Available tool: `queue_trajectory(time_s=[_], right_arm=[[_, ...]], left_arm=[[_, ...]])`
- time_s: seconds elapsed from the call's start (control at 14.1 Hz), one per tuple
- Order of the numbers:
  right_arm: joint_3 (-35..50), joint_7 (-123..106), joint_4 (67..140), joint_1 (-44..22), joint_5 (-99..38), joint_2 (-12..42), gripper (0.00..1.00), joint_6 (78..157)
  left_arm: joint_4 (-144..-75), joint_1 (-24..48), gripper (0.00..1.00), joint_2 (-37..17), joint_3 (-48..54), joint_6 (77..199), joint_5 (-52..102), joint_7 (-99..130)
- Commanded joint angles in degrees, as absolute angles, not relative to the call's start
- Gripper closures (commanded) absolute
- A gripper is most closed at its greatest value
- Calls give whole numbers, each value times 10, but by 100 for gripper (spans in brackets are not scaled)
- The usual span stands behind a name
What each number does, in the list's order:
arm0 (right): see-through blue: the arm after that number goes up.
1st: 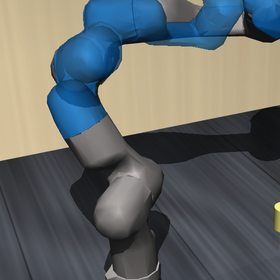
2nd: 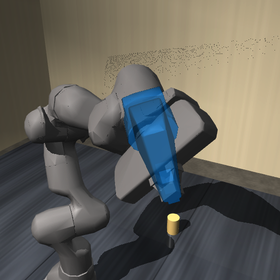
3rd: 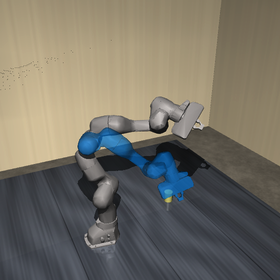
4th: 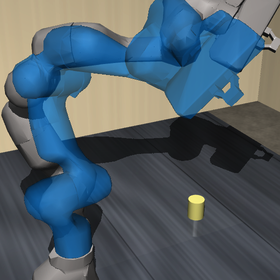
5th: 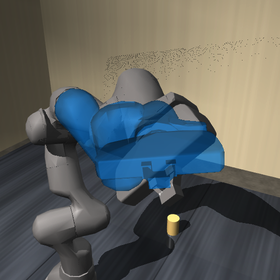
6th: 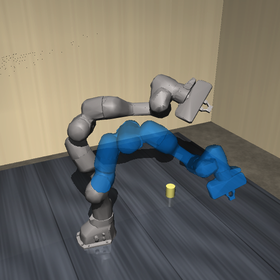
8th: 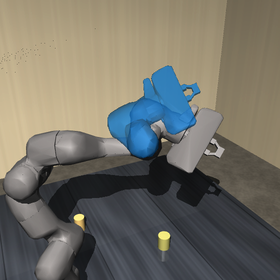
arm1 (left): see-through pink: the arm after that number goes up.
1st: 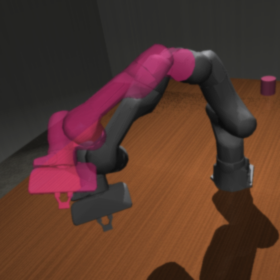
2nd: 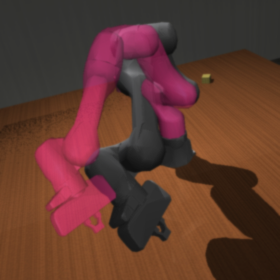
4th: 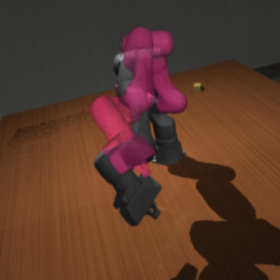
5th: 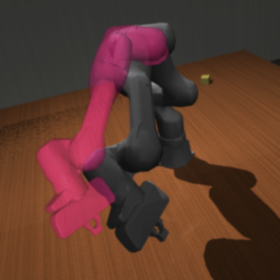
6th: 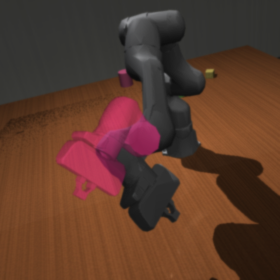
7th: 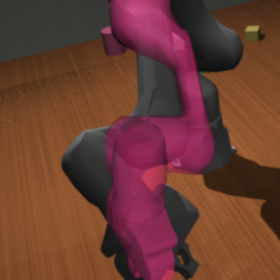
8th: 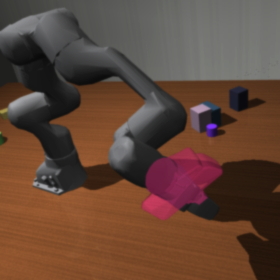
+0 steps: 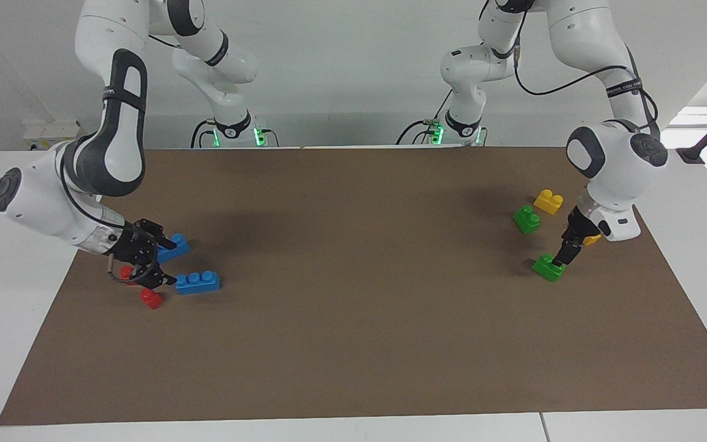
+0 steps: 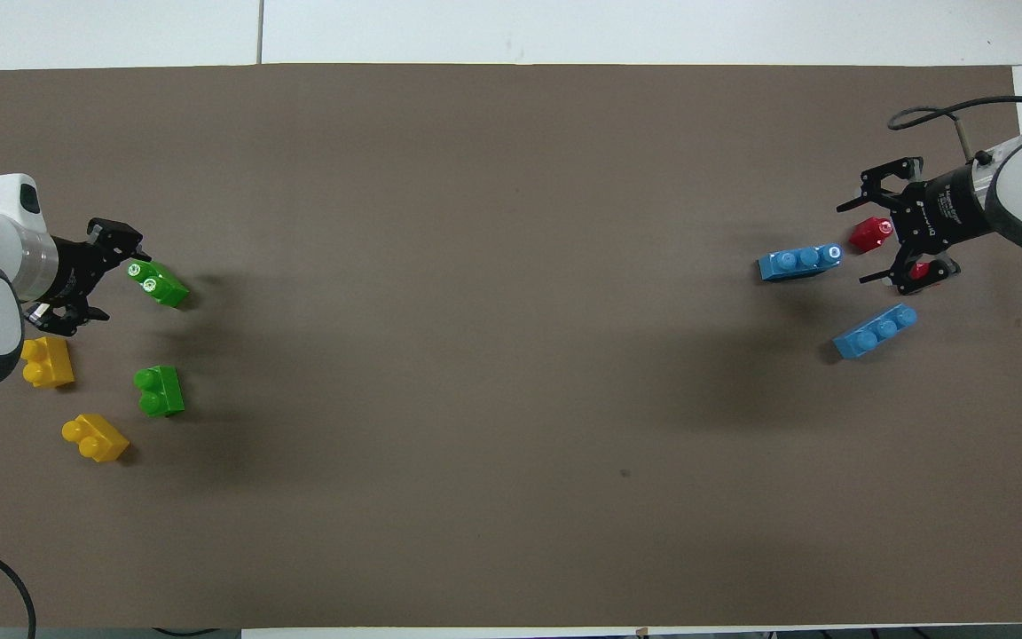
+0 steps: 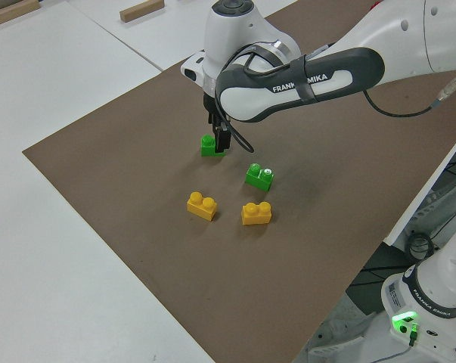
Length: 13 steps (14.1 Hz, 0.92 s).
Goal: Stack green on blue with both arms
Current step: 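Reach the left gripper to the green brick while the right gripper reaches the blue brick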
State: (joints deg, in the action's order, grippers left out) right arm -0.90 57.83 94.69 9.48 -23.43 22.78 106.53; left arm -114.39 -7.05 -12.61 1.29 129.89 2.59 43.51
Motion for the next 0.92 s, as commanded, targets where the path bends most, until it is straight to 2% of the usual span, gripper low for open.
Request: queue_trajectory(time_s=[0.0,0.64,0.85], right_arm=[[-5,557,954,99,-250,239,5,1092],[-5,534,1026,102,-265,236,5,1170],[-5,505,1028,114,-267,246,4,1173]], left_arm=[[-1128,-74,0,-154,15,1322,31,452],[-1126,-70,0,-197,14,1344,27,462],[-1125,-69,0,-198,14,1338,27,463]])
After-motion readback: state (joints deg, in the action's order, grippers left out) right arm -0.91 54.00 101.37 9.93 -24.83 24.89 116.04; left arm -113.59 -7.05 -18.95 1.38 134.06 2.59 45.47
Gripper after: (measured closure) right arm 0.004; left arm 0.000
